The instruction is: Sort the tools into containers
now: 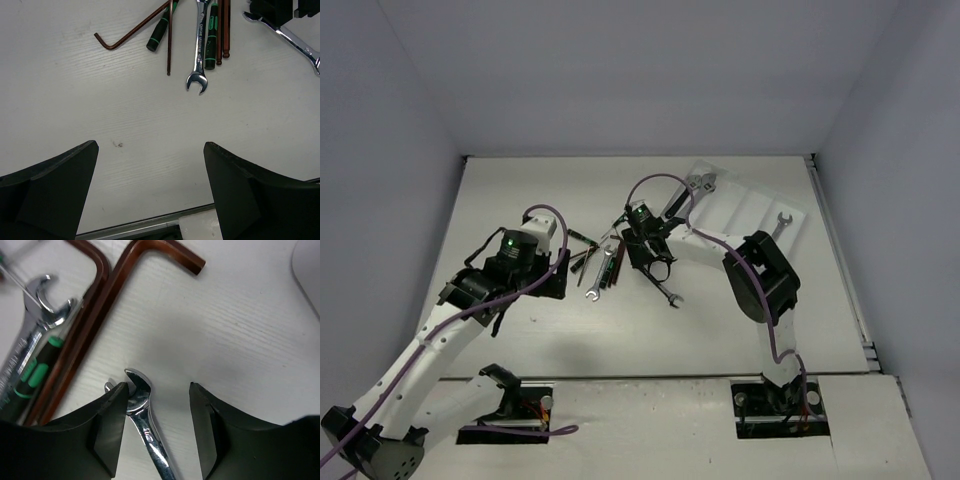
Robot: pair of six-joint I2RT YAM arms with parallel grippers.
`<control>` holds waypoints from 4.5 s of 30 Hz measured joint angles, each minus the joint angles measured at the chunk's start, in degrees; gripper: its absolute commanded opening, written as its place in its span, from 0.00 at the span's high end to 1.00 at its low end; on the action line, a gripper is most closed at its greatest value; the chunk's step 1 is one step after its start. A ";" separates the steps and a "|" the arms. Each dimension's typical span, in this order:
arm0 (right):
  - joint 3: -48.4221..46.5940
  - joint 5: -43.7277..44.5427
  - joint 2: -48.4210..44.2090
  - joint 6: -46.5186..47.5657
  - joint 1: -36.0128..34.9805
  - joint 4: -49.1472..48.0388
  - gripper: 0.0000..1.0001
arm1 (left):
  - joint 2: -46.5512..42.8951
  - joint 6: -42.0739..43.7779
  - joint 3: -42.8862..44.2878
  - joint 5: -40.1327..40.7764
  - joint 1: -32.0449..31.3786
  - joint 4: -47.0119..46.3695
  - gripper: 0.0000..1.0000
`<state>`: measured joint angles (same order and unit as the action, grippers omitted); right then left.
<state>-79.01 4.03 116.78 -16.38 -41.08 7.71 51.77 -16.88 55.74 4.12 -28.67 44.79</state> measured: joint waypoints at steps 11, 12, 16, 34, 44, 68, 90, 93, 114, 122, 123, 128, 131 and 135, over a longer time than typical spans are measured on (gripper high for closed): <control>-2.90 -2.01 -0.12 14.39 0.30 11.48 0.52 | 0.74 -0.05 1.70 -0.53 0.00 0.31 0.15; -2.90 -2.11 -0.21 14.88 0.33 12.04 0.52 | 0.74 -0.06 1.77 -0.65 0.00 0.36 0.15; -3.36 -3.70 -0.67 16.37 0.56 14.83 0.51 | 0.74 -0.22 1.80 -1.06 0.00 0.48 0.15; -2.32 -7.89 -5.78 18.19 -0.15 20.81 0.50 | 0.62 -1.20 1.80 -1.29 0.00 1.34 0.15; 0.03 -7.84 -3.44 17.77 -1.22 22.28 0.52 | 0.50 -1.36 1.80 -1.31 0.00 1.43 0.15; 1.70 -9.83 -2.96 18.57 -1.40 21.63 1.00 | 1.07 -1.31 1.80 -1.29 0.00 1.45 0.15; 1.00 -7.61 -10.15 14.26 12.56 22.11 1.00 | 1.11 -1.32 1.80 -1.17 0.00 1.45 0.15; 0.90 -7.66 -13.54 13.83 17.10 22.18 1.00 | 1.44 -1.37 1.80 -1.07 0.00 1.45 0.15; -15.69 -7.51 -3.94 11.80 54.53 22.54 1.00 | 8.79 -5.57 1.94 0.83 0.00 1.35 0.15; -16.04 -7.93 2.26 10.18 54.59 22.09 0.90 | 16.63 -6.45 3.20 0.98 0.00 -0.29 0.18; -16.10 -7.97 2.26 10.13 54.59 22.08 0.90 | 17.65 -6.42 3.57 0.94 0.00 -0.50 0.18; -16.34 -9.22 2.26 9.34 54.59 21.27 0.97 | 23.92 -6.29 6.83 0.71 0.00 -1.50 0.20; -16.36 -10.22 2.27 8.04 54.59 20.75 0.89 | 27.18 -6.18 8.79 0.32 0.00 -2.12 0.21; -16.38 -10.71 2.61 6.00 54.59 20.12 0.65 | 30.45 -6.10 10.37 -0.11 -0.22 -2.83 0.21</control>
<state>-95.39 -6.68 119.39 -10.38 13.52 27.83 82.23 -22.98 66.11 4.01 -28.88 41.95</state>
